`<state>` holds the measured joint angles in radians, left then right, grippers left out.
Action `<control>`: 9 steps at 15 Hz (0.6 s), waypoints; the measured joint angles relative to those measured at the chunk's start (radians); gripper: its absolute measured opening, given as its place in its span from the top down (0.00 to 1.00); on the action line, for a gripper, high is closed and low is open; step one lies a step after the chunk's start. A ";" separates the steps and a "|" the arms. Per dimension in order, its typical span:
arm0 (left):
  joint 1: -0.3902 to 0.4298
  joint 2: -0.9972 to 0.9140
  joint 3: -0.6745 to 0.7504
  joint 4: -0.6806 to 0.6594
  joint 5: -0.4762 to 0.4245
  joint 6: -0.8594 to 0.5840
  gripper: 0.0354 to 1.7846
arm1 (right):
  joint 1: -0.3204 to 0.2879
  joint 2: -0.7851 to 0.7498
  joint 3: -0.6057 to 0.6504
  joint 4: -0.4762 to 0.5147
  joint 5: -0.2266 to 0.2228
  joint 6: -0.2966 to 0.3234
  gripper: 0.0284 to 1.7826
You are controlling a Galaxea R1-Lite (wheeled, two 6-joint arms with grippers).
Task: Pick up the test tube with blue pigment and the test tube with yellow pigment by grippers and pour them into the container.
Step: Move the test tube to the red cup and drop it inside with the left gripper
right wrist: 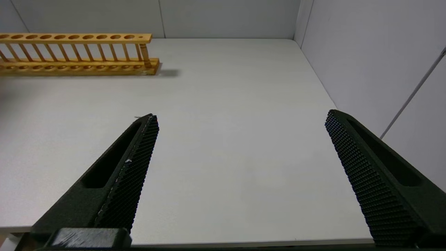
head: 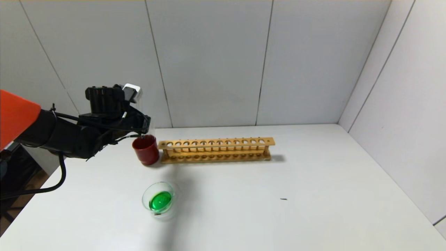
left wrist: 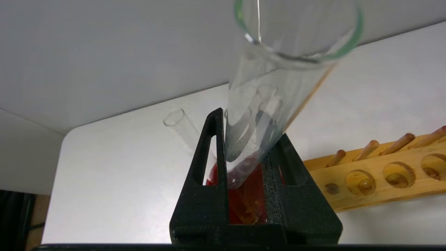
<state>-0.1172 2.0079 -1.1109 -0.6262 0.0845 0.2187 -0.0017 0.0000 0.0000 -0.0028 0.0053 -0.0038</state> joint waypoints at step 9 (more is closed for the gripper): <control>-0.004 0.024 0.090 -0.051 0.001 -0.005 0.84 | 0.000 0.000 0.000 0.000 0.000 0.000 0.02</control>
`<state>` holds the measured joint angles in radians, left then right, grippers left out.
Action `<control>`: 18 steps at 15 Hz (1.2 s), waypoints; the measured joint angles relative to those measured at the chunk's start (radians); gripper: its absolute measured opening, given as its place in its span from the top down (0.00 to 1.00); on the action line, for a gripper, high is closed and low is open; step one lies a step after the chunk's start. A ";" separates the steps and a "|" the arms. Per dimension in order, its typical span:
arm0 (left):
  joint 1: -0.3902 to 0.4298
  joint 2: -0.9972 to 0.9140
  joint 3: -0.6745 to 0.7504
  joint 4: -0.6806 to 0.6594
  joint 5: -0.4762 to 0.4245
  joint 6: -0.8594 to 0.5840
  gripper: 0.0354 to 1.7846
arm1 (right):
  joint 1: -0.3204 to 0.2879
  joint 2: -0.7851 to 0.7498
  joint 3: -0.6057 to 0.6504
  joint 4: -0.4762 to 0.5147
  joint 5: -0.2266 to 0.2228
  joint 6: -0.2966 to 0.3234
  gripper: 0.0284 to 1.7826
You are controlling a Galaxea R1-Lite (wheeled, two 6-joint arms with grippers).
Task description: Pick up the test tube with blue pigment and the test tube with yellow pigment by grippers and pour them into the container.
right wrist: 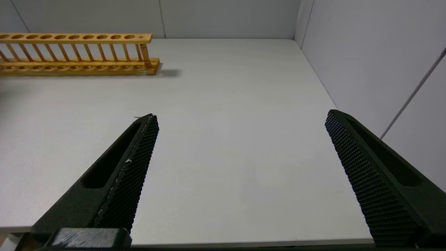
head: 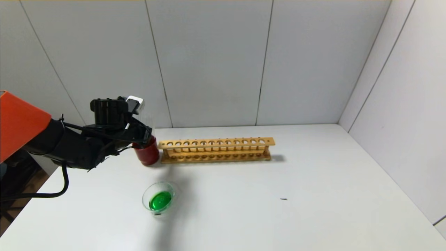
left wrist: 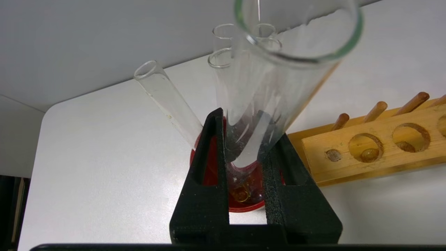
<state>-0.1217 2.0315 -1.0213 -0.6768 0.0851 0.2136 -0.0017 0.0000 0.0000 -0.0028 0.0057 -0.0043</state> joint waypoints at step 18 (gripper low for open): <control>0.000 -0.092 -0.005 0.011 0.001 0.009 0.02 | 0.000 0.000 0.000 0.000 0.000 0.000 0.02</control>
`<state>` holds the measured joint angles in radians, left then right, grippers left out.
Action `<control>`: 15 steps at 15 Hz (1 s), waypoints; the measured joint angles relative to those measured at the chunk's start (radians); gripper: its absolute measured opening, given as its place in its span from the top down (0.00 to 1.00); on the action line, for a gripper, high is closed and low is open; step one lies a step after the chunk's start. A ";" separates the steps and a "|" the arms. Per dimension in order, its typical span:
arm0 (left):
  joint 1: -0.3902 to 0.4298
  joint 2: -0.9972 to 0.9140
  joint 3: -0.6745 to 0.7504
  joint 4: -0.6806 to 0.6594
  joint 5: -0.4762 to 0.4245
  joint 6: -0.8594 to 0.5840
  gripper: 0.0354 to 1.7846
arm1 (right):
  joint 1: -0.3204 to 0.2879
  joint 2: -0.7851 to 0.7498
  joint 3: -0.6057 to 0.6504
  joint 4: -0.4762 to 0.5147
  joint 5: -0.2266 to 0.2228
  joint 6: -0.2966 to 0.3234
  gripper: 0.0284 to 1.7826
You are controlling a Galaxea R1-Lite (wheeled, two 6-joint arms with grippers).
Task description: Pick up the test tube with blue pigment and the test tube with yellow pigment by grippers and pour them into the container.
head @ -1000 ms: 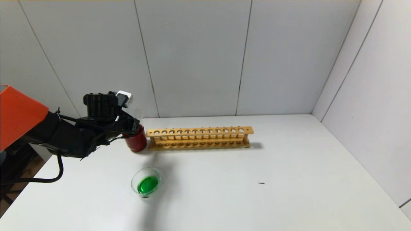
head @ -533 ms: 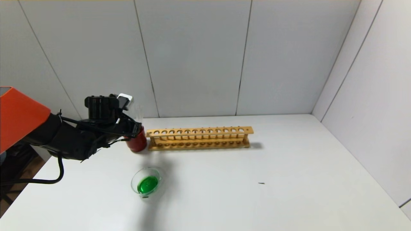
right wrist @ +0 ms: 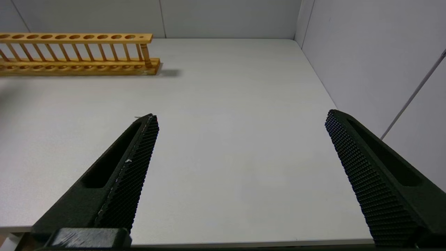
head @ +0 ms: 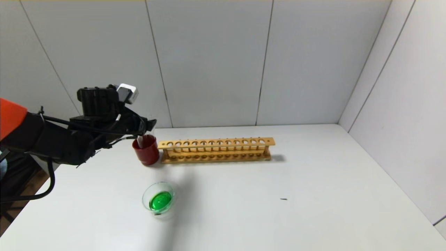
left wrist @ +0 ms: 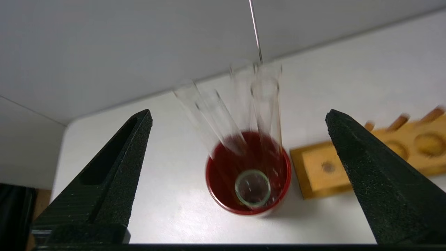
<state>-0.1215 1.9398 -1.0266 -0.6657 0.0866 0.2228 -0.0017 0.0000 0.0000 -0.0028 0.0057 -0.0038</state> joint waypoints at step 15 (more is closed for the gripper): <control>0.000 -1.212 0.109 0.974 0.062 0.003 0.02 | 0.000 0.000 0.000 0.000 0.000 0.000 0.02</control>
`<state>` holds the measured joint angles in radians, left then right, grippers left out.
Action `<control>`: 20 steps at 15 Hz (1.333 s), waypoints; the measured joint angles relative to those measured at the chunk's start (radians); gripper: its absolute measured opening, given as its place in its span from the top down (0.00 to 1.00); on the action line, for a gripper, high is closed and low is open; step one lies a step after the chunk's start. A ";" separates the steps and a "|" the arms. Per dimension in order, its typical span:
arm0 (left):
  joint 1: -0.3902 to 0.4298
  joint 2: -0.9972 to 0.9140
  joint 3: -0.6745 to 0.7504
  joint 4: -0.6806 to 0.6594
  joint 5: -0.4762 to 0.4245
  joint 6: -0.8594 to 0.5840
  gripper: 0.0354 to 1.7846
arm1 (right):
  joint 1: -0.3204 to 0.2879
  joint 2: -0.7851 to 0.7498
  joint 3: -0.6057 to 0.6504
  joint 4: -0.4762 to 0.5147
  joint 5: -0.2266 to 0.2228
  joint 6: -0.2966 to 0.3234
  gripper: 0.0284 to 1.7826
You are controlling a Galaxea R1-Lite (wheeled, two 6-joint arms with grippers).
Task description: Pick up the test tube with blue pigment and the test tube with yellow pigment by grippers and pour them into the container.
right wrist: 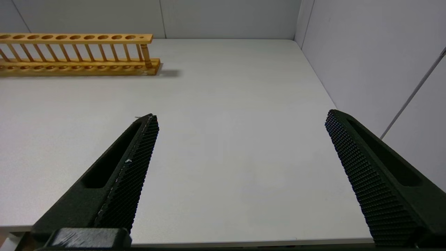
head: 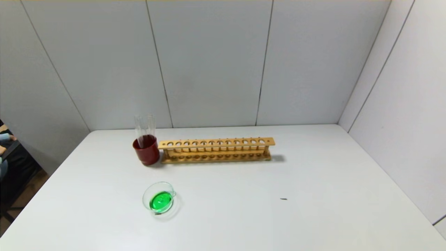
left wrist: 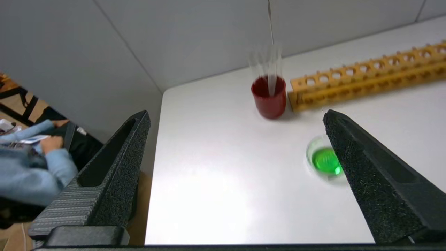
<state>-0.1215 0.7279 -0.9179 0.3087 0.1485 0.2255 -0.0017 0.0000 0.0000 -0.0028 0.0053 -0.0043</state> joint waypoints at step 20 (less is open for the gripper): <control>0.125 -0.730 0.833 -0.117 -0.117 -0.255 0.02 | 0.000 0.000 0.000 0.000 0.000 -0.001 0.02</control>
<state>0.0038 -0.0019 -0.0845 0.1913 0.0317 -0.0298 -0.0017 0.0000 0.0000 -0.0023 0.0053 -0.0053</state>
